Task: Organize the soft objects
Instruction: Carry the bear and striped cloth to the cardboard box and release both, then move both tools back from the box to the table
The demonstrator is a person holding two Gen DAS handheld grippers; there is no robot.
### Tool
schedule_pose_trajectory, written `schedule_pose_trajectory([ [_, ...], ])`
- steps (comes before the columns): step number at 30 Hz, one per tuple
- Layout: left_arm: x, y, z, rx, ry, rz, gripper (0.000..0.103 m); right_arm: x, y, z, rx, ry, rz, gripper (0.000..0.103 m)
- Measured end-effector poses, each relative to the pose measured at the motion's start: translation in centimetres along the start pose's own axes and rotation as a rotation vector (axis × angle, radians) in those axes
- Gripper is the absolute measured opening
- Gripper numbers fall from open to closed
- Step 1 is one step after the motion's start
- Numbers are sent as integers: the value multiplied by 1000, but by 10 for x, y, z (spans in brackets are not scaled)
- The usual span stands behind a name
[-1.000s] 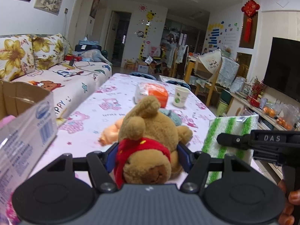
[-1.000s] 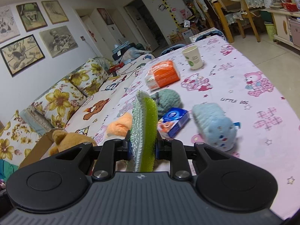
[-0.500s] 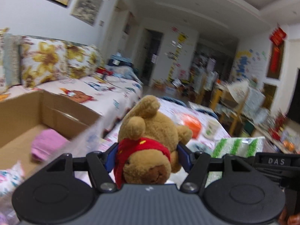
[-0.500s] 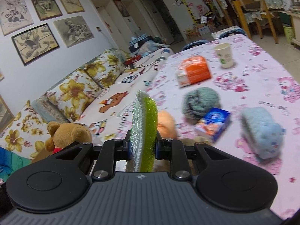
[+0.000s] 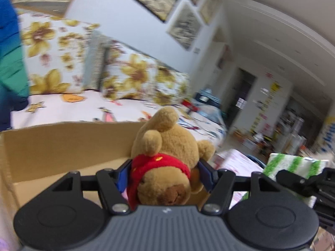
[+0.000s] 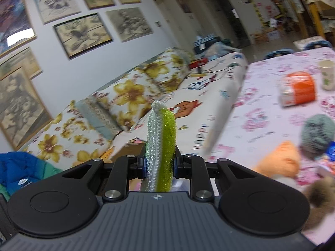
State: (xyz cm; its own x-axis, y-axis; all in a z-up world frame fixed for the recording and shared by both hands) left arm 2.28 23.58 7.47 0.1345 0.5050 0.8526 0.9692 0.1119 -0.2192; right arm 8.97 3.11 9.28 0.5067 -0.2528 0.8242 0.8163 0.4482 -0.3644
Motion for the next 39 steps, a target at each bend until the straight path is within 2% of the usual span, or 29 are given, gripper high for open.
schedule_pose_trajectory([
  [5, 12, -3, 36, 106, -90, -25, 66, -13, 11, 27, 49, -40, 50, 27],
  [12, 12, -5, 56, 163, -145, -17, 67, -35, 29, 44, 93, -16, 150, 28],
  [14, 11, -6, 58, 174, -153, -13, 68, -39, 30, 46, 98, -2, 187, 35],
  [15, 10, -6, 59, 176, -160, -10, 68, -43, 33, 49, 95, -5, 204, 39],
  [17, 12, -3, 62, 180, -167, -7, 69, -47, 37, 54, 79, -9, 214, 69],
  [18, 12, -3, 62, 181, -163, -11, 69, -47, 34, 53, 74, -8, 208, 77],
  [19, 13, -4, 60, 178, -157, -17, 72, -46, 31, 52, 68, -5, 195, 95],
  [20, 13, -4, 59, 180, -146, -22, 75, -43, 26, 49, 62, -1, 183, 100],
  [27, 17, -7, 48, 180, -75, -53, 79, -29, 7, 32, 4, 11, 112, 101],
  [39, 7, -5, 3, 82, 85, -42, 86, -28, -22, -14, -121, 81, 40, 103],
])
Point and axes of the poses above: each gripper's, at about its wrist camera, not at the fingertips, and y roughly the way its jaws point, z to its left, x to its top, the point moved 7 cm from there along y, roughly the way its jaws point, and after that the axes turned 10 degrees about -x, right-handed, at the moved point
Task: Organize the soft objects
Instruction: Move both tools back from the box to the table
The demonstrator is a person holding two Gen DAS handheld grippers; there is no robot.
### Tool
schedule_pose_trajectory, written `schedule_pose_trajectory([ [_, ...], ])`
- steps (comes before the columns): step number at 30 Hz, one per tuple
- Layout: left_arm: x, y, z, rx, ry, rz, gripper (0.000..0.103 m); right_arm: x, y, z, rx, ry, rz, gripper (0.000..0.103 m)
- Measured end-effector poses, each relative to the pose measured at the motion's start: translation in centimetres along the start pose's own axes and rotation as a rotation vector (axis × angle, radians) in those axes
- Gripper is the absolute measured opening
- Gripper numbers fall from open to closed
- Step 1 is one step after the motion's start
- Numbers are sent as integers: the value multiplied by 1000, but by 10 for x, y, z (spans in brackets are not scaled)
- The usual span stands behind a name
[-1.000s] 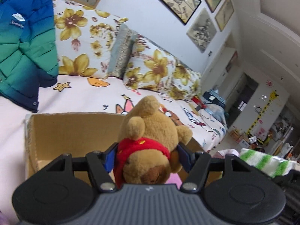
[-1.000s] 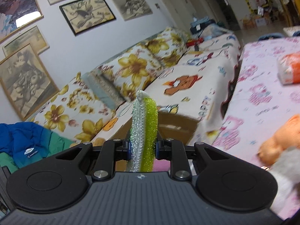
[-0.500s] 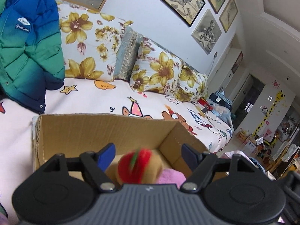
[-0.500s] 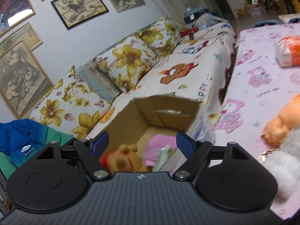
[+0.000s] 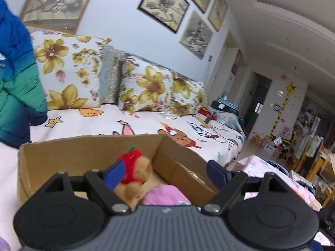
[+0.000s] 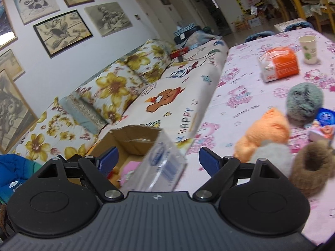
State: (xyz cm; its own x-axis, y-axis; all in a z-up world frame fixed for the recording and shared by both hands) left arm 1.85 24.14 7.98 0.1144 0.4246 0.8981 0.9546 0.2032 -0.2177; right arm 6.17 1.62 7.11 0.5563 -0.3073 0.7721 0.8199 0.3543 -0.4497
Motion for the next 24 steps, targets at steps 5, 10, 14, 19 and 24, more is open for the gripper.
schedule_pose_trajectory([
  [5, -8, 1, -17, -44, 53, 19, 87, -3, -5, -13, -39, 8, -13, 103],
  [10, -15, -1, -33, -76, 99, 15, 99, -7, -11, -27, -96, 1, -26, 103],
  [14, -24, -2, -47, -98, 137, 26, 102, -5, -19, -37, -142, -14, -51, 103],
  [19, -34, -1, -60, -131, 173, 45, 102, -4, -24, -45, -174, -1, -73, 103],
  [24, -44, -2, -75, -163, 218, 65, 102, -4, -26, -47, -206, -15, -101, 103],
])
Point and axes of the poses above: each gripper's, at about its wrist camera, not at the fingertips, and y roughly the way its jaws point, z to its left, x to its top, the point moved 7 cm from there along y, roughly the way its jaws point, and after that the axes turned 10 degrees about -x, right-handed, at the moved point
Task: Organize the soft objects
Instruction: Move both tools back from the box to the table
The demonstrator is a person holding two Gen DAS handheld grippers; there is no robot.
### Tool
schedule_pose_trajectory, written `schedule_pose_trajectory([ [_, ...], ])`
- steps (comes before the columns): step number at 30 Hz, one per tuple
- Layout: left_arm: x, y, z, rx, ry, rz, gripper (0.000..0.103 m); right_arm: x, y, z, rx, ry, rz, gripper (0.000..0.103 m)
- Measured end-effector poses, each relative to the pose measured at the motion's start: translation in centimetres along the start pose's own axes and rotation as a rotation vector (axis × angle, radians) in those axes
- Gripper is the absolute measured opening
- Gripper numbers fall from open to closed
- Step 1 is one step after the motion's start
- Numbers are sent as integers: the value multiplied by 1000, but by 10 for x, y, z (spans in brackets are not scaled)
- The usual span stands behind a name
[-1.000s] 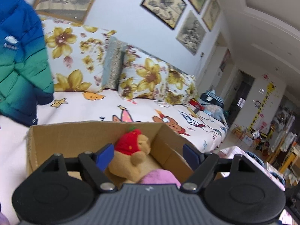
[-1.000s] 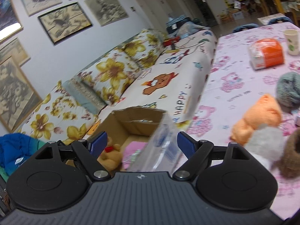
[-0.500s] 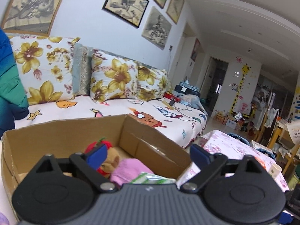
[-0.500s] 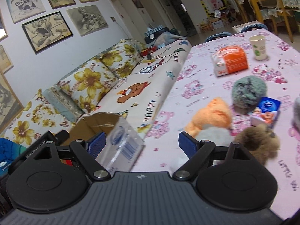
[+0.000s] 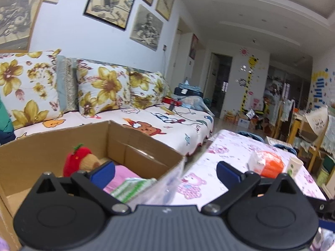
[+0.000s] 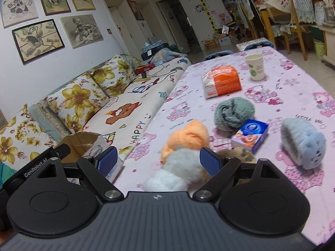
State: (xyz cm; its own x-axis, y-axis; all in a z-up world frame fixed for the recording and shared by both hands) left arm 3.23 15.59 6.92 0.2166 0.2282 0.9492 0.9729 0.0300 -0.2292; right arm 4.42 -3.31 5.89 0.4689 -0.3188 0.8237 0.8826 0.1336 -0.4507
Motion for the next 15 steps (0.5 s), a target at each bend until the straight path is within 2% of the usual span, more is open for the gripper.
schedule_pose_trajectory([
  [15, -21, 6, -44, -88, 96, 46, 102, 4, 6, -22, -71, 53, -46, 103],
])
Point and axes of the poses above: each gripper's, at about its wrist camera, not at the fingertips, and y roughly the way its jaws point, z to its left, x to its top, the point moved 7 cm from there along y, roughly the way its jaws point, and after that the axes turned 10 degrees about -x, right-handed, at the moved point
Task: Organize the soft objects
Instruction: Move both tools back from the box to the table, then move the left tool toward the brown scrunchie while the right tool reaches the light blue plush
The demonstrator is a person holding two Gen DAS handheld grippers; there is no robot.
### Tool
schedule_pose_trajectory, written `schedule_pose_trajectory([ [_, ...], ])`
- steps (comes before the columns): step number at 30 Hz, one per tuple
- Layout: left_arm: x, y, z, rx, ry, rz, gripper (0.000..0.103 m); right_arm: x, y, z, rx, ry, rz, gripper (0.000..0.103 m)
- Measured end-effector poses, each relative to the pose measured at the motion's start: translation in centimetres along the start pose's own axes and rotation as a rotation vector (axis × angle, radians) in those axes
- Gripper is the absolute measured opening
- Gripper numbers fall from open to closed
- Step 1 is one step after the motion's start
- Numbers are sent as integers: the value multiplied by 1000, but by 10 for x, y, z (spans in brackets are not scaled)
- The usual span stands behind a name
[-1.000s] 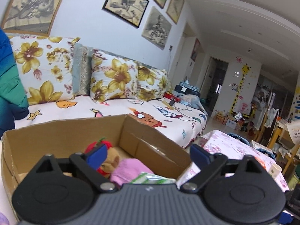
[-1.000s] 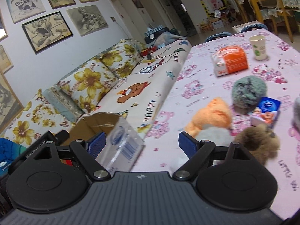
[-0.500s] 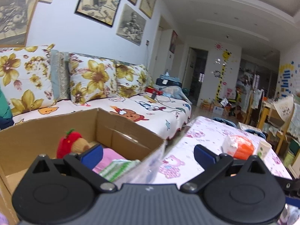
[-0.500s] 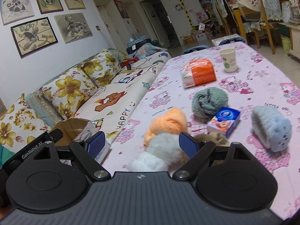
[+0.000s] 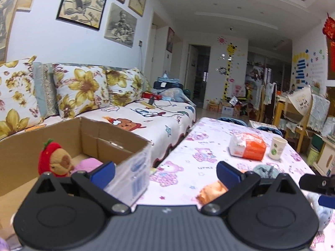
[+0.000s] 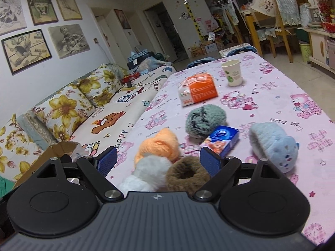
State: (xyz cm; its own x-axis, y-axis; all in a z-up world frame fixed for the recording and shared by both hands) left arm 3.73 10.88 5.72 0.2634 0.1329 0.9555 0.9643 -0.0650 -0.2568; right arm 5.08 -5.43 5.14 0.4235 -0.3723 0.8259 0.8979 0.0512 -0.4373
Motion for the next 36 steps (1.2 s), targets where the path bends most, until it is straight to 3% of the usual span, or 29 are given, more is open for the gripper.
schedule_pose_trajectory([
  [13, -18, 6, -39, -66, 91, 38, 102, 3, 2, -18, -64, 45, -35, 103],
  [22, -29, 12, -60, -117, 139, 75, 102, 6, 0, -43, -157, 81, -57, 103],
  [36, -57, 13, -102, -209, 246, 140, 102, -1, 13, -64, -239, 111, 4, 103],
])
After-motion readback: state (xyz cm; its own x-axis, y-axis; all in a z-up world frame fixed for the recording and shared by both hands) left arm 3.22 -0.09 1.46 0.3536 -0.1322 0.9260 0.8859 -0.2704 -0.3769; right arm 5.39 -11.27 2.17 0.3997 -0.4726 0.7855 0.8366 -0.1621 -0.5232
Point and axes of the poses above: each gripper's, at about its wrist camera, not at the fingertips, and y roughly the way its jaws point, z to its left, x to its top, the point moved 7 cm from there along y, roughly the way its jaws point, and after that the axes turned 10 degrees about -x, right-handed, at the moved point
